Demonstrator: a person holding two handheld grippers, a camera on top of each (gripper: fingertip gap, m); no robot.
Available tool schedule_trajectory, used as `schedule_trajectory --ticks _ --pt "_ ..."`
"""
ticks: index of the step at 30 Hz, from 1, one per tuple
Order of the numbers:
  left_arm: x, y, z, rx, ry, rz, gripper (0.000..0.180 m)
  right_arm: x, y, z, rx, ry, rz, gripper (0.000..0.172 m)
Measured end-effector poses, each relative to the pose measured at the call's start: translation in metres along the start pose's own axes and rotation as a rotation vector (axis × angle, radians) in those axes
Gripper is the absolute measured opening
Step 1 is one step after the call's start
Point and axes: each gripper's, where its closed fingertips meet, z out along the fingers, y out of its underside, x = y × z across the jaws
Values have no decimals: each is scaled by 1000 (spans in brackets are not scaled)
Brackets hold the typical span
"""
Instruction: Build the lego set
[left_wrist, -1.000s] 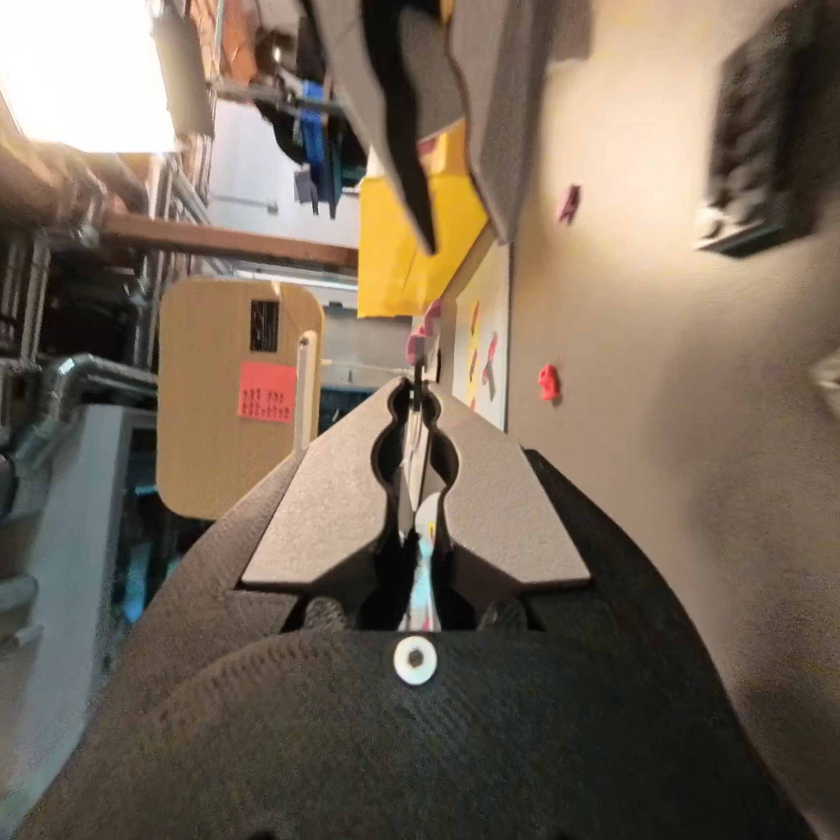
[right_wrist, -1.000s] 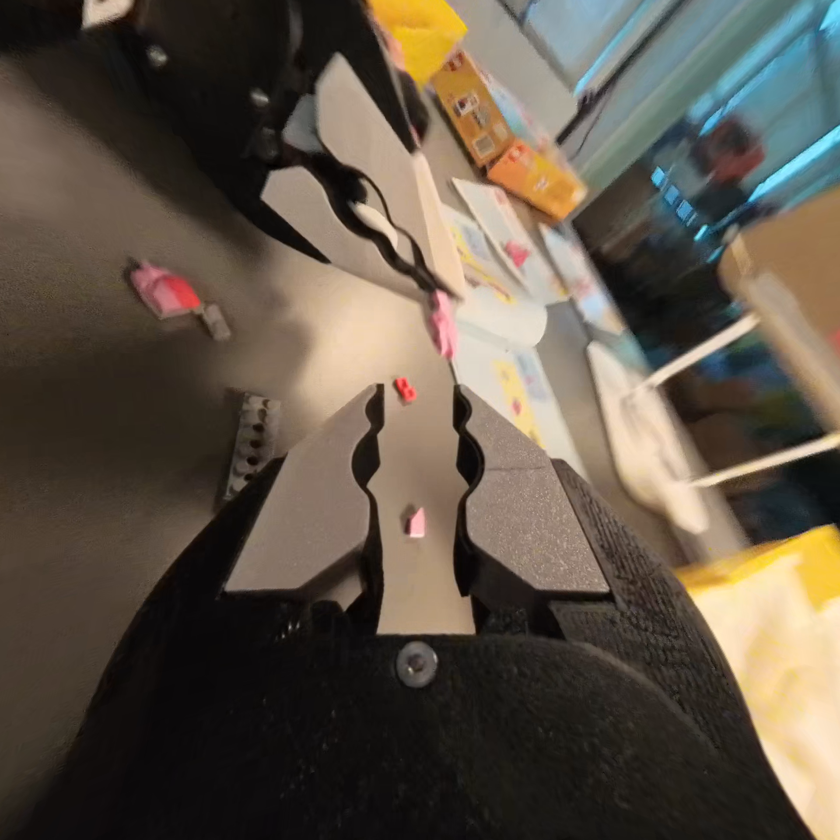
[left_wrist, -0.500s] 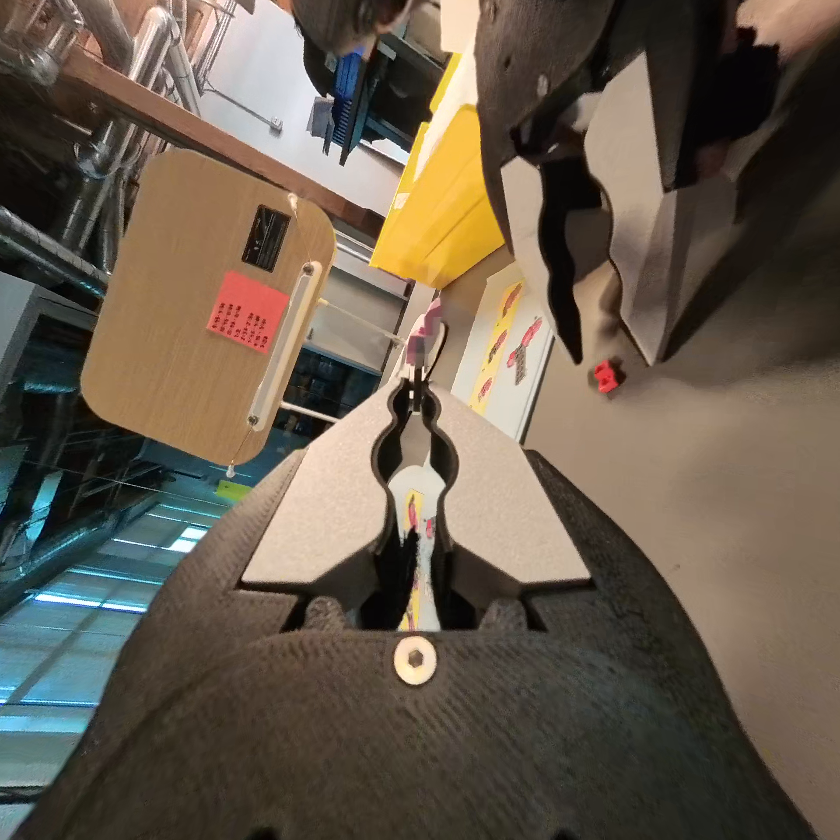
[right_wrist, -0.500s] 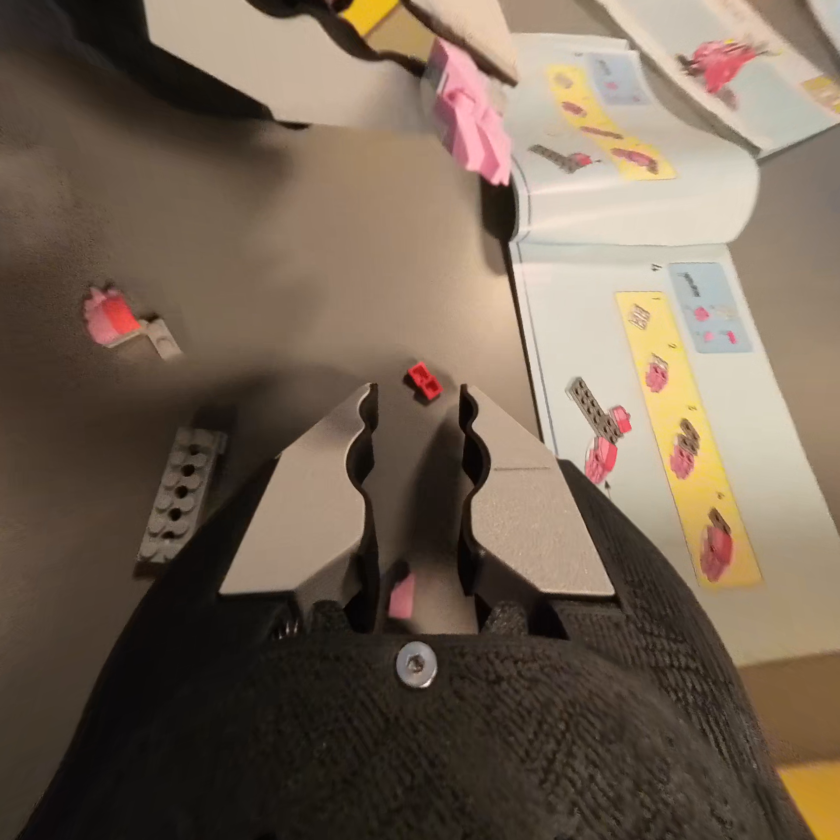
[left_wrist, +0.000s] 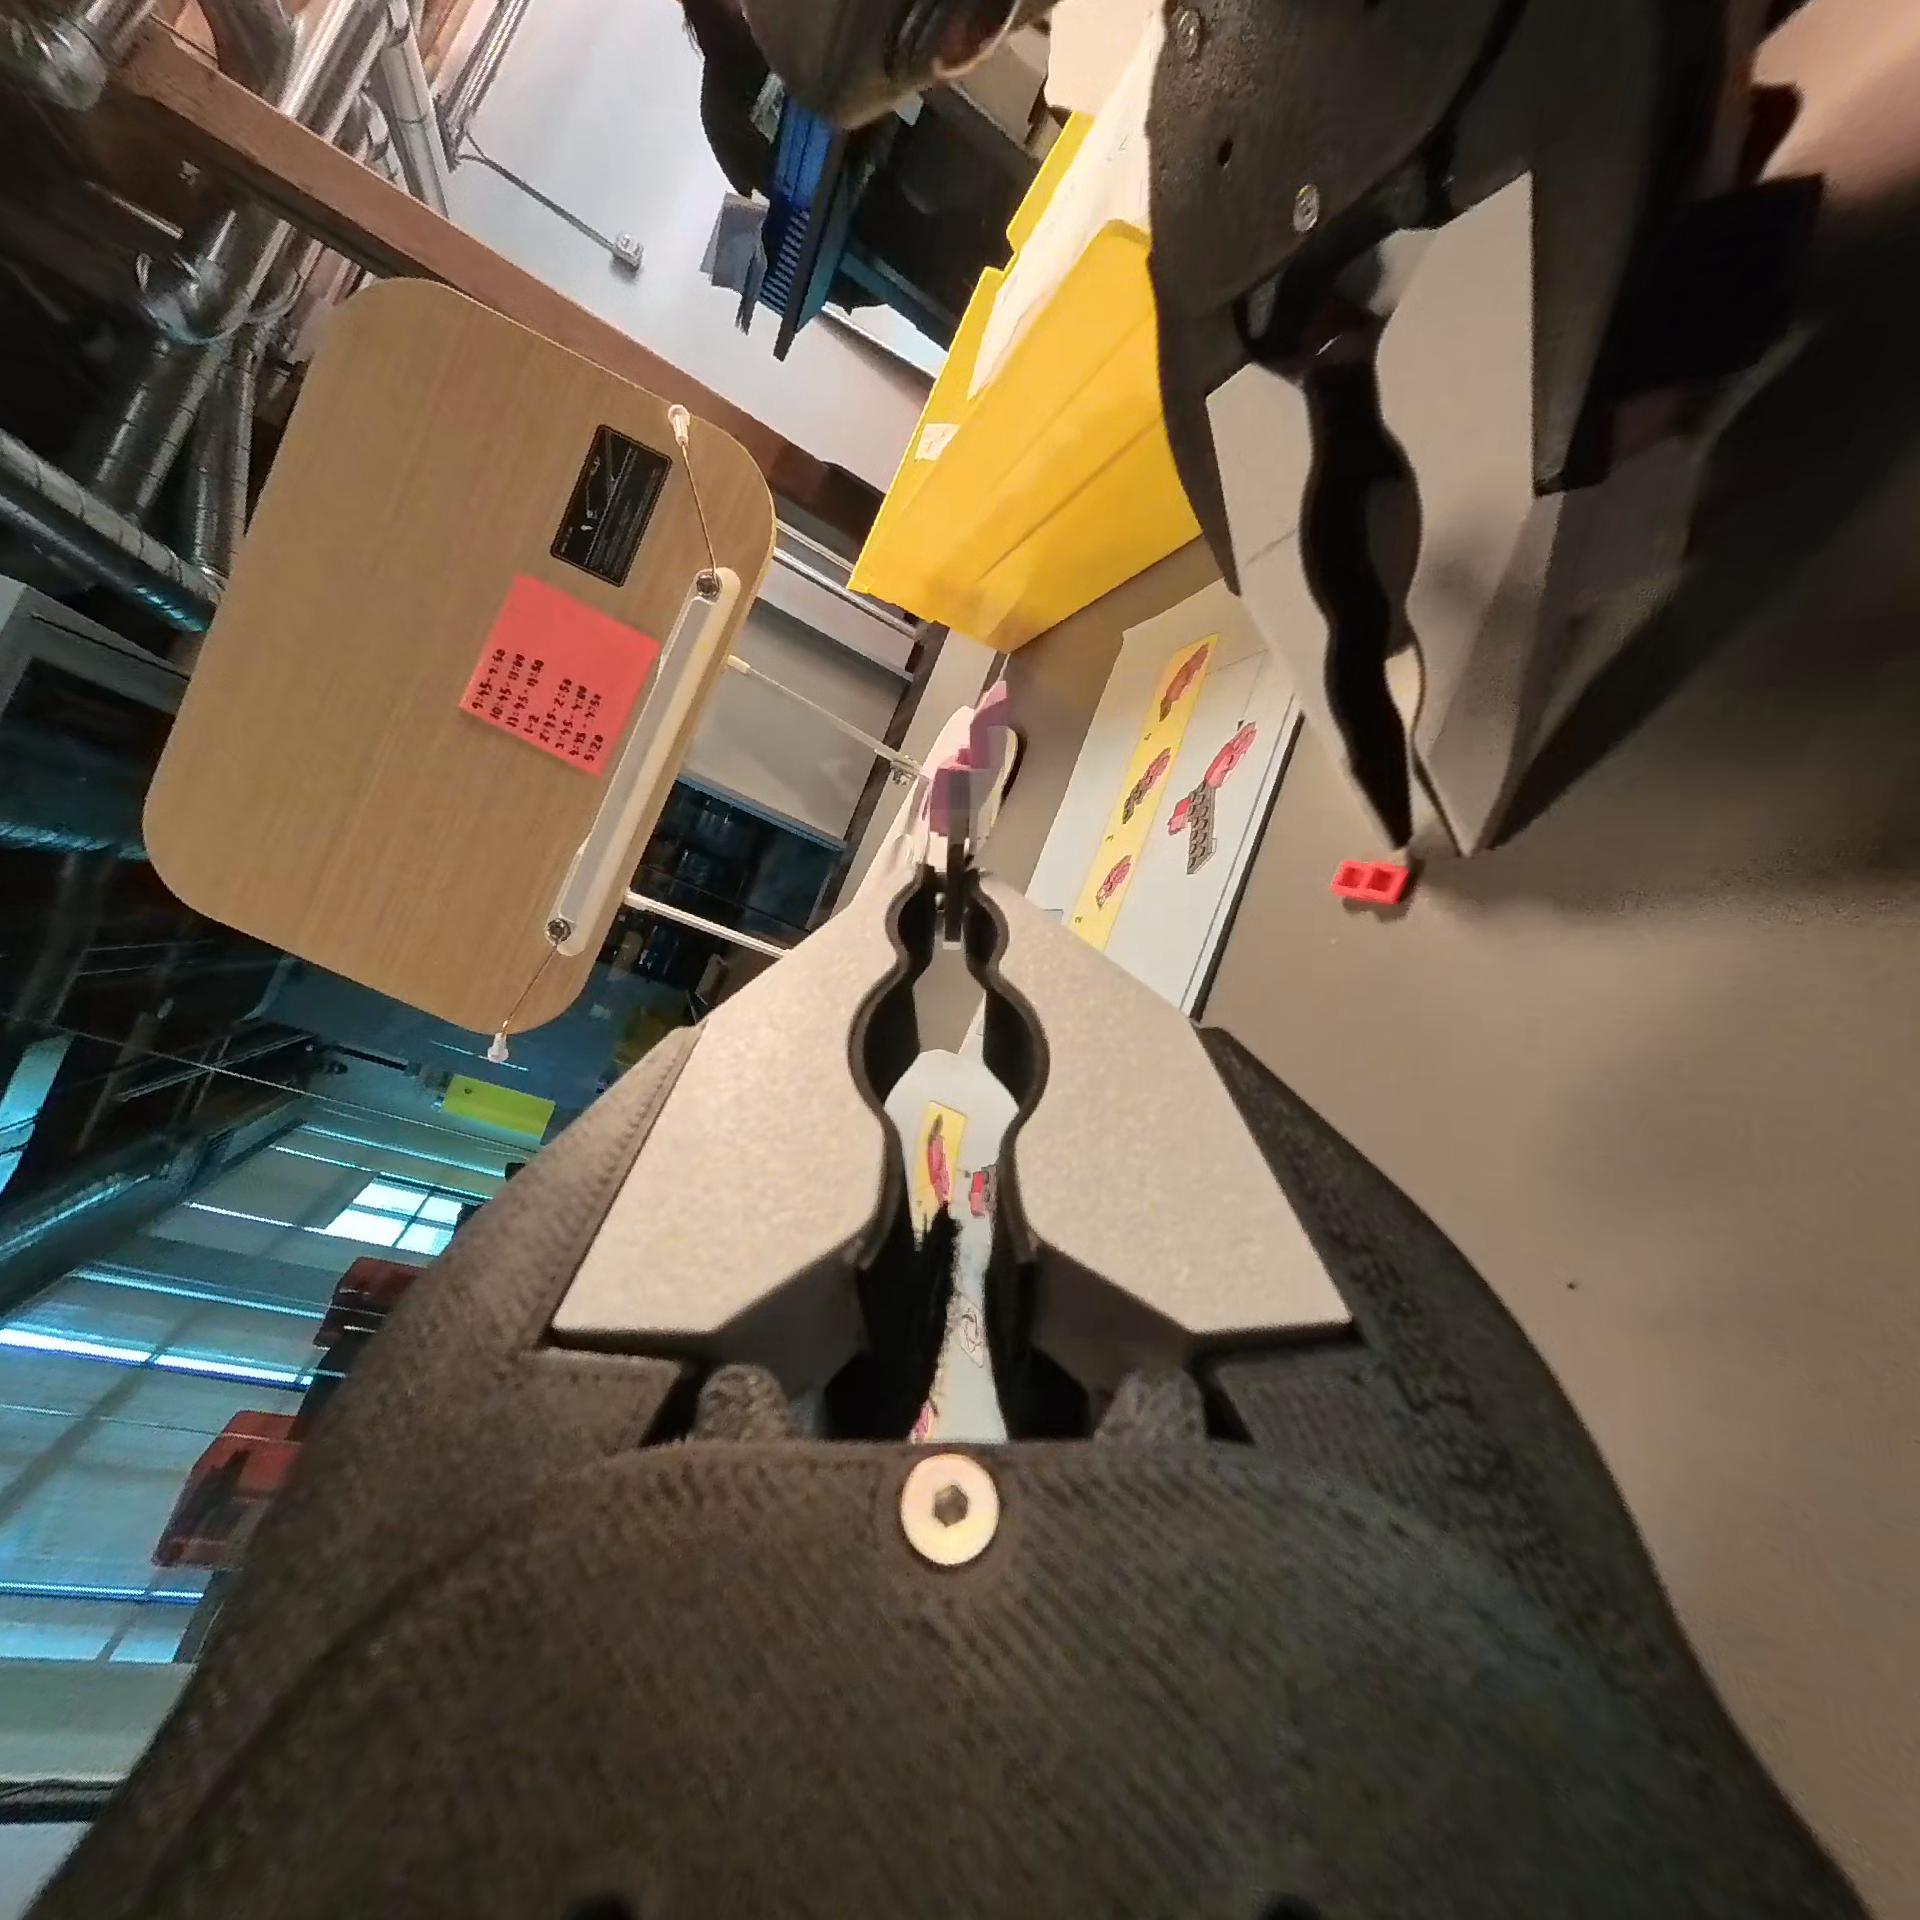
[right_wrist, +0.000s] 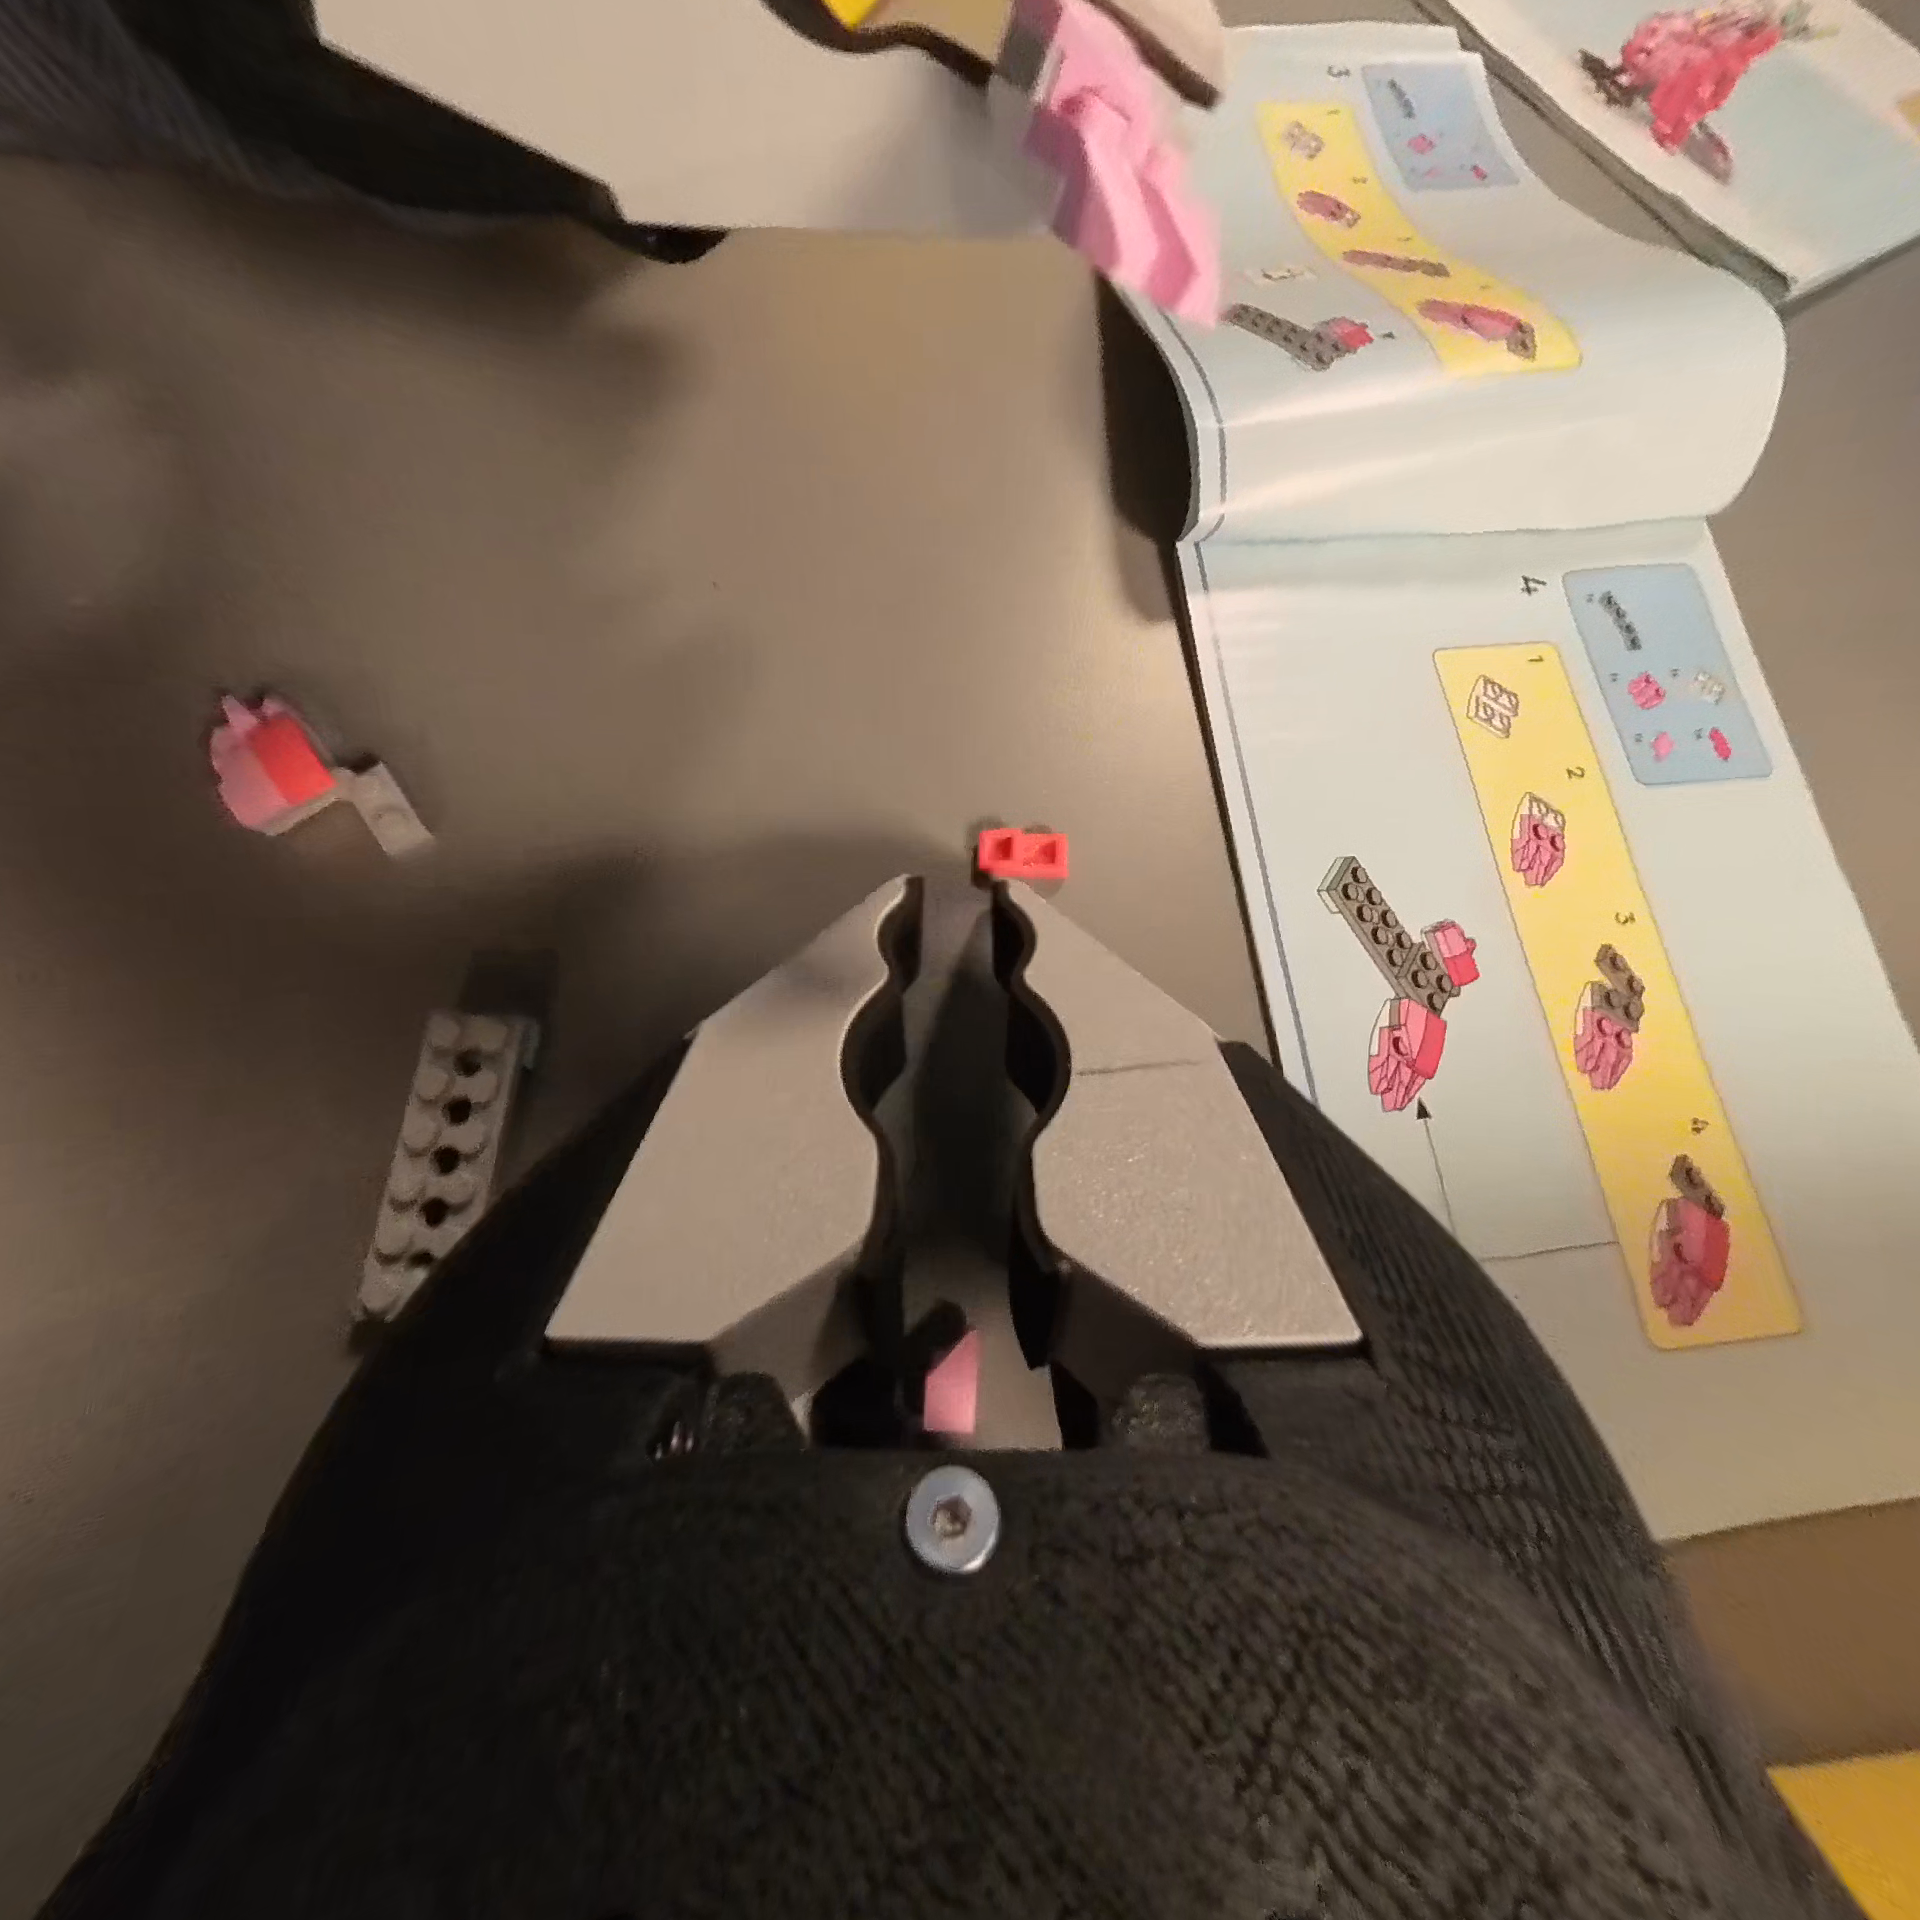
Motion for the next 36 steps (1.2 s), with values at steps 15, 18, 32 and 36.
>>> schedule_trajectory --ticks 15,18,32,36 --pt "-1 4 0 -11 3 -6 3 12 -8 11 -48 141 185 13" --pt "0 4 1 -13 8 -6 3 13 -8 12 -56 172 187 12" --pt "0 2 0 -6 9 3 3 2 17 -37 -626 428 -1655 5" --pt "3 0 -1 -1 15 19 3 -14 31 -39 -630 286 -1935 4"
